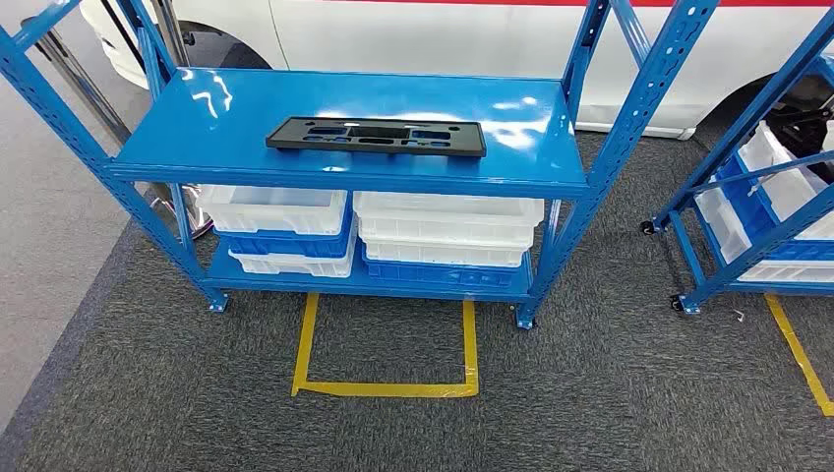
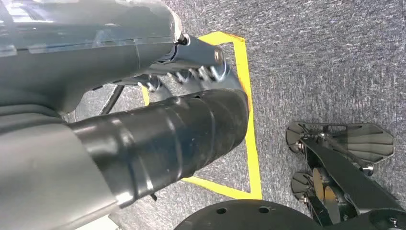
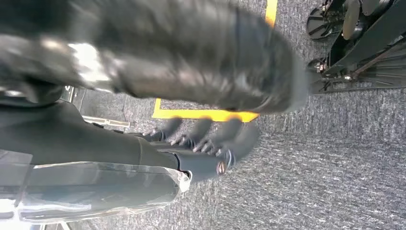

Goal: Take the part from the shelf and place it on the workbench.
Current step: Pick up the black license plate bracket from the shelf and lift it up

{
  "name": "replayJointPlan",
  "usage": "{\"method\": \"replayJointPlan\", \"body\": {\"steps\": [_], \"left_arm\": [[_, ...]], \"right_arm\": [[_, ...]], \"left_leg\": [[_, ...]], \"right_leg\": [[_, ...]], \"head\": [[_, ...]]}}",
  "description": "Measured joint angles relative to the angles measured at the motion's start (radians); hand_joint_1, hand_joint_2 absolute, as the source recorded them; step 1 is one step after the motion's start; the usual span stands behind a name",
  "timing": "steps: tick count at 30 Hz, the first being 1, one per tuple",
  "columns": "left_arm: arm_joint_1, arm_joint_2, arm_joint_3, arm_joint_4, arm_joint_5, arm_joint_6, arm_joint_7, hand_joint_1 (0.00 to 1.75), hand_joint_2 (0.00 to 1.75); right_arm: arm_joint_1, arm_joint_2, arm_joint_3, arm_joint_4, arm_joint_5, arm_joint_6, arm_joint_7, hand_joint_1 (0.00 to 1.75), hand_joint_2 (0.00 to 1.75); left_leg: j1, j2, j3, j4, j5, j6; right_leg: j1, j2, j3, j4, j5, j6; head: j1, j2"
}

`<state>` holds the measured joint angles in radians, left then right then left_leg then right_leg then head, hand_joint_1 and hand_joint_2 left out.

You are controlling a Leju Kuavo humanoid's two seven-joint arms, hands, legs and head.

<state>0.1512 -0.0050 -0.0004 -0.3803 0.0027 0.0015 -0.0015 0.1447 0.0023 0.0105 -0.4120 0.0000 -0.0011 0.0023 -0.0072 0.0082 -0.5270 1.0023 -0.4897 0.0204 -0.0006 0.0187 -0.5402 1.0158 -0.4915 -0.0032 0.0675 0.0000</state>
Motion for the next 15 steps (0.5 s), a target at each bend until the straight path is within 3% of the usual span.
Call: {"method": "replayJointPlan", "body": {"steps": [15], "left_arm": [[0.000, 0.000, 0.000, 0.000, 0.000, 0.000, 0.000, 0.00, 1.75]], "right_arm": [[0.000, 0.000, 0.000, 0.000, 0.000, 0.000, 0.000, 0.00, 0.00]], "left_leg": [[0.000, 0.000, 0.000, 0.000, 0.000, 0.000]], "right_leg": [[0.000, 0.000, 0.000, 0.000, 0.000, 0.000]], "head": [[0.000, 0.000]]}}
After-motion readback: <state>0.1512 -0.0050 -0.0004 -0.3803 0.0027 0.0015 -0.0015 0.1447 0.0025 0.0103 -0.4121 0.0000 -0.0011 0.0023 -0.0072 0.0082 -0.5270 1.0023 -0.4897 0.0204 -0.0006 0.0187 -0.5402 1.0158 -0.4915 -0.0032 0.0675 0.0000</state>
